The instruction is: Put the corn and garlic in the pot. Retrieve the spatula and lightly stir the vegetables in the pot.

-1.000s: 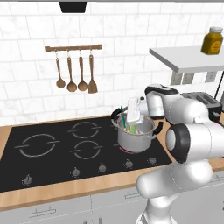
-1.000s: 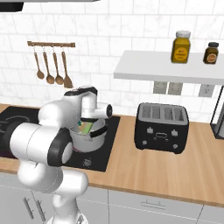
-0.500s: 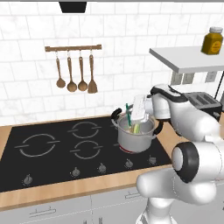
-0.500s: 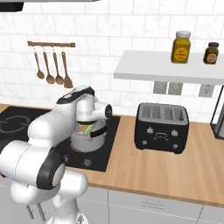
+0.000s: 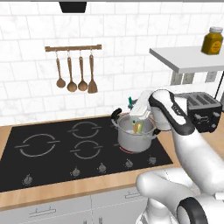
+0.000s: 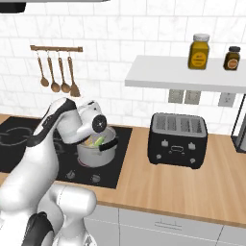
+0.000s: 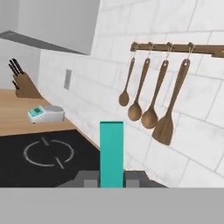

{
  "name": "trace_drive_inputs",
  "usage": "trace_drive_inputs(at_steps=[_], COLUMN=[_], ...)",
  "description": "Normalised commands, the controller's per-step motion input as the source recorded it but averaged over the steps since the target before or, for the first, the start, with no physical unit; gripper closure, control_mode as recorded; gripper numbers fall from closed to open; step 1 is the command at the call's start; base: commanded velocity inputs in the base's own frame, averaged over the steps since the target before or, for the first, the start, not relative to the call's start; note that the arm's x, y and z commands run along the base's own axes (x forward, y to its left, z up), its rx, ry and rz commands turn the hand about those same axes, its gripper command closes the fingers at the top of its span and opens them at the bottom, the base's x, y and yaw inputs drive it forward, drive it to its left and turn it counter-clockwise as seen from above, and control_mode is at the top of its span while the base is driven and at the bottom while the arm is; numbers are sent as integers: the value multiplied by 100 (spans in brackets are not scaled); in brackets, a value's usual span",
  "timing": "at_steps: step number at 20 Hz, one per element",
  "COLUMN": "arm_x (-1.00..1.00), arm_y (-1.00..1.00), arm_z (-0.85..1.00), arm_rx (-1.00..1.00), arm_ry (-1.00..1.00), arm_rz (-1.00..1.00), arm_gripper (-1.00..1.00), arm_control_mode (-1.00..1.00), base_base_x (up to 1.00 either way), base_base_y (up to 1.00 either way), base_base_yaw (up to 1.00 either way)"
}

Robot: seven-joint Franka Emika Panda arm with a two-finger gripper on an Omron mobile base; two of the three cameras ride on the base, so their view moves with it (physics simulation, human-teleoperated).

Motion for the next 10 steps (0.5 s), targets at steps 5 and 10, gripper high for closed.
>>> trace_drive_inputs(at_steps=[5, 10], arm_x=[-17, -10], arm_y=[2, 0], arm_z=[42, 42], arm_rx=[-1, 0], arm_ry=[0, 0], arm_rz=[-18, -18], arm_gripper=[100, 100], arm_control_mode=[-100, -100], base_base_x=[0, 0], base_base_y=[0, 0], base_base_yaw=[0, 0])
